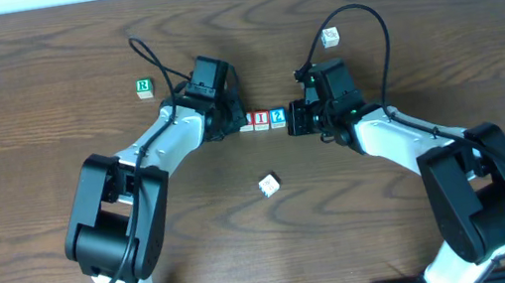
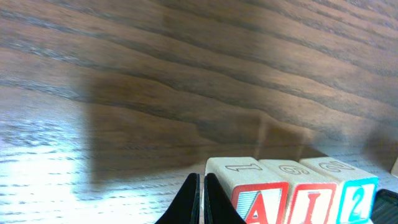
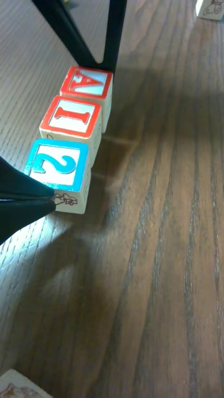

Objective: Spell out Ai2

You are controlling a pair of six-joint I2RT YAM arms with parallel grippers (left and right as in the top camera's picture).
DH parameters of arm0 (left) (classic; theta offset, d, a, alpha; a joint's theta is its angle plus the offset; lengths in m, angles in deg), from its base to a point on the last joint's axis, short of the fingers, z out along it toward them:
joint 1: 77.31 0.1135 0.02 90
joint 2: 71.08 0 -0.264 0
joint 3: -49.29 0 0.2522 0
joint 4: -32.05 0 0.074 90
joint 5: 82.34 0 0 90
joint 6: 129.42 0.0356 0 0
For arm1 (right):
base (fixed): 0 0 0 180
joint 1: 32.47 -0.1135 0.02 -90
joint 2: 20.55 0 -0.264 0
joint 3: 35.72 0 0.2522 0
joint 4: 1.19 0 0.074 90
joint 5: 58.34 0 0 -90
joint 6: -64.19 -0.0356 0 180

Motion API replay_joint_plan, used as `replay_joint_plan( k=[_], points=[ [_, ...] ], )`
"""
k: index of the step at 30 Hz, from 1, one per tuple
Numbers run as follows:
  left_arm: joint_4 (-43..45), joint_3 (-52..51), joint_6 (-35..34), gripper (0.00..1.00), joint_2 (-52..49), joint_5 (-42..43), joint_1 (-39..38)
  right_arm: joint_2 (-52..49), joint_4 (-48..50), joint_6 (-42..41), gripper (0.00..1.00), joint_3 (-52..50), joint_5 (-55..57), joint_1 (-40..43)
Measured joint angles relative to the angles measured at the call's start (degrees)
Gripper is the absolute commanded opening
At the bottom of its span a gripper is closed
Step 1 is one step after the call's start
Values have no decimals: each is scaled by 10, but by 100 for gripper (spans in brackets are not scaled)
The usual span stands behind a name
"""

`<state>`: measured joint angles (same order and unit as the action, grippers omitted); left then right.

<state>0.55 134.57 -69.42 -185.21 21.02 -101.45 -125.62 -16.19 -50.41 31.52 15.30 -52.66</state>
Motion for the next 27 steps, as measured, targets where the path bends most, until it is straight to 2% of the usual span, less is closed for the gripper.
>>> replay_joint_plan(
  k=[11,21,25,27],
  points=[
    [0,0,0,6,0,-6,-6,0,0,0,1,0,3,-1],
    [-3,0,7,6,0,-64,11,0,-3,3,1,1,17,23],
    [-32,16,32,6,16,-78,39,2,-53,19,1,24,21,49],
    [-71,36,51,6,45,-92,51,12,-122,46,1,59,24,60]
  ],
)
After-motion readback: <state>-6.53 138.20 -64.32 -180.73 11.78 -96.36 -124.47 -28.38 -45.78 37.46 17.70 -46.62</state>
